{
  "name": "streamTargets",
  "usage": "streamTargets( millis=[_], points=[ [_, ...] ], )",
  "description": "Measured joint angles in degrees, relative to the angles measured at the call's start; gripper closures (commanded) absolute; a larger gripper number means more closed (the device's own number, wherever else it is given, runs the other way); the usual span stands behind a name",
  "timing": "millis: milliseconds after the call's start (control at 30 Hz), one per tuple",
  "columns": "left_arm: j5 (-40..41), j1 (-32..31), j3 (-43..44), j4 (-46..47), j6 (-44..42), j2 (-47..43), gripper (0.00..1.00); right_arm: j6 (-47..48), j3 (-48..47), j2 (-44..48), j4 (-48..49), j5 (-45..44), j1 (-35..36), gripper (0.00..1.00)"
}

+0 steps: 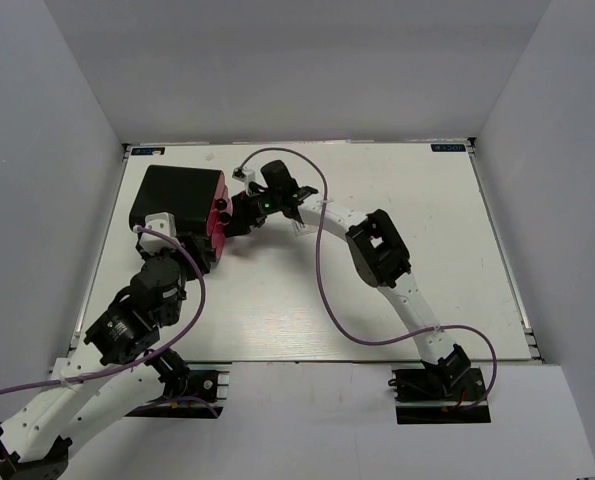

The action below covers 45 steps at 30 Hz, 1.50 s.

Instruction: Organize the makeup

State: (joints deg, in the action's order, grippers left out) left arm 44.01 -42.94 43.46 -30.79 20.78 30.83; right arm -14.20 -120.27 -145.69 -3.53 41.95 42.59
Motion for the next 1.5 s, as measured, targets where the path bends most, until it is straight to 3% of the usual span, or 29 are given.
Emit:
streamTargets(
  millis=[633, 1033, 1133, 1233, 1500],
  points=[
    [-0.4, 0.0, 0.0, 0.0, -0.4, 0.9, 0.33, -9.0, -0.9, -4.8, 7.0, 0.3, 0.0, 0.34],
    [-0.5, 0.0, 0.0, 0.0, -0.4, 2.0, 0.32, -13.1, -0.6, -6.6, 13.0, 0.3, 0.2, 0.51],
    [-0.5, 0.0, 0.0, 0.0, -0.4, 2.1, 0.32, -15.3, 0.5, -6.6, 15.6, 1.1, 0.2, 0.65],
    [-0.5, 0.0, 0.0, 0.0, -0.4, 2.1, 0.32, -16.5, 1.2, -6.6, 17.2, 1.5, 0.2, 0.71],
    [-0.5, 0.0, 0.0, 0.0, -0.4, 2.1, 0.32, -17.1, 6.0, -4.7, 20.7, 1.6, -0.7, 0.73]
  ],
)
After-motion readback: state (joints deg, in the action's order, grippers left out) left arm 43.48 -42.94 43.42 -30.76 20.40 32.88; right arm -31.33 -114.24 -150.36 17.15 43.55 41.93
